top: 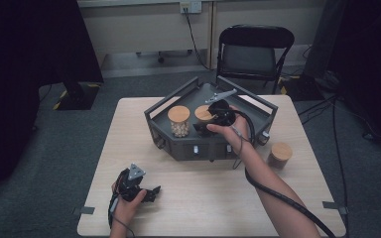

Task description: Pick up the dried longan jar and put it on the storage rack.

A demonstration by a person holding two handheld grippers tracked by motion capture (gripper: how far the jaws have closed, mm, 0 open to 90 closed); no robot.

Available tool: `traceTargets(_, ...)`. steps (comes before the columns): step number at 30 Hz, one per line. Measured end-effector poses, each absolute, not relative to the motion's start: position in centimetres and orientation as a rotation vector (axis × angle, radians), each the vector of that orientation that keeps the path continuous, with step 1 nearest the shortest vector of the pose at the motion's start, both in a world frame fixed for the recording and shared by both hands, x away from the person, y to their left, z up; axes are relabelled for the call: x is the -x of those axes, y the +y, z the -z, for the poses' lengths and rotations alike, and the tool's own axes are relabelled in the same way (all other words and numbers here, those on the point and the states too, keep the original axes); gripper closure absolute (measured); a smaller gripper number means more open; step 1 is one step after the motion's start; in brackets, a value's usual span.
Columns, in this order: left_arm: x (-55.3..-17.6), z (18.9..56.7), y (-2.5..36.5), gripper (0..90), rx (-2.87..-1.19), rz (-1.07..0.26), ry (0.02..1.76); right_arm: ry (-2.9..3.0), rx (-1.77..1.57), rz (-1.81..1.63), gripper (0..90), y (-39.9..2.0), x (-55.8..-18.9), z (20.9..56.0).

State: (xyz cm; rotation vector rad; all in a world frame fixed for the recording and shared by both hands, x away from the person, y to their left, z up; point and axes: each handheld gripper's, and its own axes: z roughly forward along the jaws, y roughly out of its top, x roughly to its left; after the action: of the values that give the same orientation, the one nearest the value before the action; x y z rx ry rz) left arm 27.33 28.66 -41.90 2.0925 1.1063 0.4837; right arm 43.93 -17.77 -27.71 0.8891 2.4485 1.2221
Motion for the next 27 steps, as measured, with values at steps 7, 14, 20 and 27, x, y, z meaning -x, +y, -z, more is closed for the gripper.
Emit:
traceTargets(7, -27.34, 41.89, 28.66, 0.2, -2.095, -0.485, 1.104, 2.447, -0.886, -1.207, 25.2, -17.57, -43.76, 27.72)
traceTargets(14, -27.33, 41.9, 28.66, 0.2, -2.094, -0.485, 1.104, 2.455, -0.885, -1.198, 24.4, -17.34, -43.82, 27.76)
traceTargets(20, -27.33, 41.9, 28.66, 0.2, -2.094, -0.485, 1.105, 2.467, -0.89, -1.188, 23.6, -17.3, -43.95, 27.67)
traceTargets(27, -27.32, 41.91, 28.66, 0.2, -2.093, -0.486, 1.105, 2.479, -0.917, -1.161, 15.6, -17.31, -44.2, 27.47)
